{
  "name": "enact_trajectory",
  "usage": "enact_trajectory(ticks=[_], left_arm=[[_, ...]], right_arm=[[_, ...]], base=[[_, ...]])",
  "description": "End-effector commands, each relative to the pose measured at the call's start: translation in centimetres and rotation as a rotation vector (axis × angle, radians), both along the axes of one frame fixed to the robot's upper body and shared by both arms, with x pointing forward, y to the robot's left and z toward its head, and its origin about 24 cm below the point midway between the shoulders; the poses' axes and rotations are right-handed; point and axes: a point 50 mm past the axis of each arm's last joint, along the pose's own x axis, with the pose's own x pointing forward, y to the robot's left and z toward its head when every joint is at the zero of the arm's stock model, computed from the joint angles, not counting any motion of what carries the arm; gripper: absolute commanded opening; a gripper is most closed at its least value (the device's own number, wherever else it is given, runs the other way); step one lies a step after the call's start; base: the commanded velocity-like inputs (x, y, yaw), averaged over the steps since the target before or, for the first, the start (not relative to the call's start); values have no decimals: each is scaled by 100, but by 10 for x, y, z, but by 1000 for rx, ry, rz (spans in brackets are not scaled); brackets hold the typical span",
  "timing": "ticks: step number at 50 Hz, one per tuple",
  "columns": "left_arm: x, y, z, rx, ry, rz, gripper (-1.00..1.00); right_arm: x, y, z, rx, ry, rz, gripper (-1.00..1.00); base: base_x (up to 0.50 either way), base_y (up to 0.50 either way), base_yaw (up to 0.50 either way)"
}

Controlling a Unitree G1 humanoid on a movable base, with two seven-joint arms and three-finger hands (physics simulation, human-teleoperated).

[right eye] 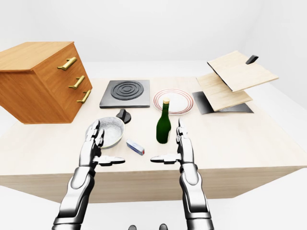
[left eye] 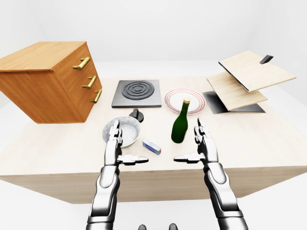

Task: Put the bowl on the top of the cabinet.

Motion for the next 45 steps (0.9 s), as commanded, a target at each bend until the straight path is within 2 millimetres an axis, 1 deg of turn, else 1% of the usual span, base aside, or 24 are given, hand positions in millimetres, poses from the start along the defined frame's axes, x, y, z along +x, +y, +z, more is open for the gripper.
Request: enact_trajectory(ticks=[1,9,12,16,17,24,26,27,29,34,35,36,38,39,41,42,43,45], left_arm=[[1,7,0,-3,6,3,100],[1,7,0,-3,4,6,100],[0,8,2,-4,-5,10,100],[-9,10,18,9,-121,32,100],[-14,12,25,8,-162,50,100],[-35,17,49,21,-263,117,100],[-38,18,52,22,-276,123,100],[-43,19,57,32,-297,137,100],[-47,20,61,39,-314,151,100],[-55,20,66,58,-332,164,100],[-55,21,69,60,-343,169,100],[-56,22,70,62,-346,176,100],[-57,23,71,67,-350,186,100],[-59,22,72,70,-357,186,100],[-60,22,71,72,-348,188,100],[-60,23,69,72,-341,189,100],[-59,23,68,73,-338,190,100],[-59,23,68,73,-337,192,100]], right_arm=[[1,-7,-1,10,3,1,100],[2,-6,-2,8,4,4,100],[0,-6,1,0,-12,4,100],[-9,-5,16,-35,-111,-5,100],[-13,-5,20,-54,-138,-13,100],[-30,-5,40,-96,-223,-37,100],[-32,-5,43,-102,-234,-42,100],[-36,-5,49,-121,-258,-51,100],[-39,-5,54,-131,-278,-61,100],[-47,-5,63,-173,-313,-80,100],[-47,-5,63,-175,-317,-83,100],[-47,-6,59,-177,-296,-88,100],[-49,-5,65,-186,-325,-87,100],[-47,-6,52,-194,-267,-95,100],[-47,-7,50,-198,-256,-99,100],[-49,-5,63,-197,-314,-92,100],[-47,-6,54,-201,-276,-98,100],[-46,-6,51,-203,-263,-100,100]], base=[[0,0,0],[0,0,0],[0,0,0],[0,0,0],[0,0,0],[0,0,0],[0,0,0],[0,0,0],[0,0,0],[0,0,0],[0,0,0],[0,0,0],[0,0,0],[0,0,0],[0,13,0],[0,49,0],[0,50,0],[0,50,0]])
